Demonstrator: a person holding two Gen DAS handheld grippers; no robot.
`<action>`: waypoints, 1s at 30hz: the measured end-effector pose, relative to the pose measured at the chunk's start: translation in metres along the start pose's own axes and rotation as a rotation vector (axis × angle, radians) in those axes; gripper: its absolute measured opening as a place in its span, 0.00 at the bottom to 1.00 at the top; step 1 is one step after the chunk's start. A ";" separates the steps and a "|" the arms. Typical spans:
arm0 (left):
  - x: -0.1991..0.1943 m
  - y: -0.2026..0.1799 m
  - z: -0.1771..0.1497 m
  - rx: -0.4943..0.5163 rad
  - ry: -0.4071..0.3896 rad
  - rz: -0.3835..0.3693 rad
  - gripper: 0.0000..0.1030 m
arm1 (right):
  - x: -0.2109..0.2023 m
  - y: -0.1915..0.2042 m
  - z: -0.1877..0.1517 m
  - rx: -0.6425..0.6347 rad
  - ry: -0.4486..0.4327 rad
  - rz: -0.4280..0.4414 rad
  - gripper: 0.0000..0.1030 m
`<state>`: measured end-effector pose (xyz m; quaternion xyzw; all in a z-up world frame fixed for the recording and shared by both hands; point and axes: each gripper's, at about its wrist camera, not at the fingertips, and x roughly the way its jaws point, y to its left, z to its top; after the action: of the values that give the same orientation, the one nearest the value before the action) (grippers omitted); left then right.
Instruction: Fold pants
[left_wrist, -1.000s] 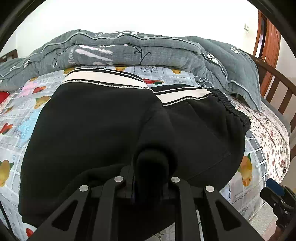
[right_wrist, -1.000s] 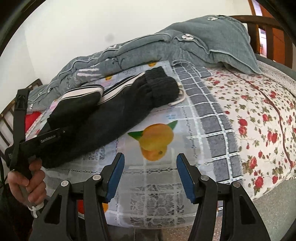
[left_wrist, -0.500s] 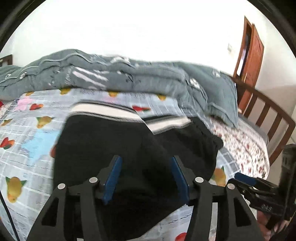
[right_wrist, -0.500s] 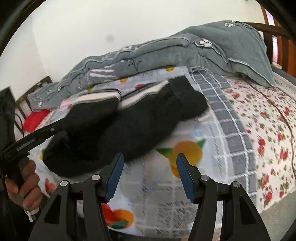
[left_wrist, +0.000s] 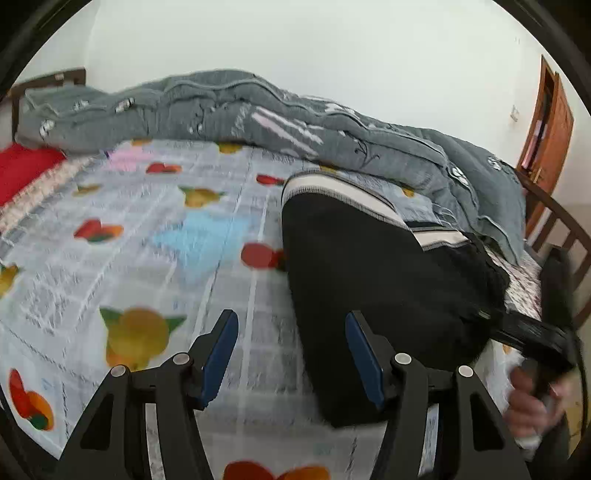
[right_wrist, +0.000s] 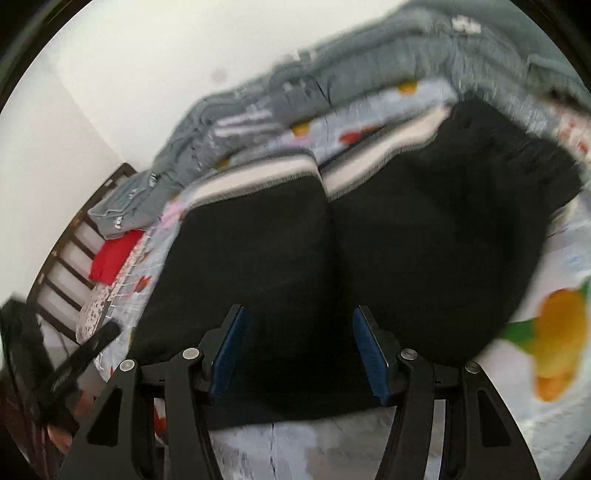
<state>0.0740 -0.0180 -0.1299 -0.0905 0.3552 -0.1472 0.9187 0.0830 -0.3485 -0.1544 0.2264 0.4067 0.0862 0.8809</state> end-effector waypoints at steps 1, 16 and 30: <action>-0.001 0.003 -0.006 0.006 0.006 -0.029 0.57 | 0.001 0.003 0.001 -0.008 -0.022 -0.007 0.48; 0.049 -0.058 -0.050 0.143 0.104 0.001 0.66 | -0.063 0.047 0.063 -0.267 -0.204 -0.044 0.17; 0.047 -0.114 -0.057 0.178 0.103 -0.133 0.73 | -0.089 -0.113 0.058 -0.162 -0.209 -0.404 0.16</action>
<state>0.0451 -0.1441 -0.1706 -0.0243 0.3805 -0.2432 0.8919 0.0651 -0.4976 -0.1143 0.0766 0.3420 -0.0834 0.9329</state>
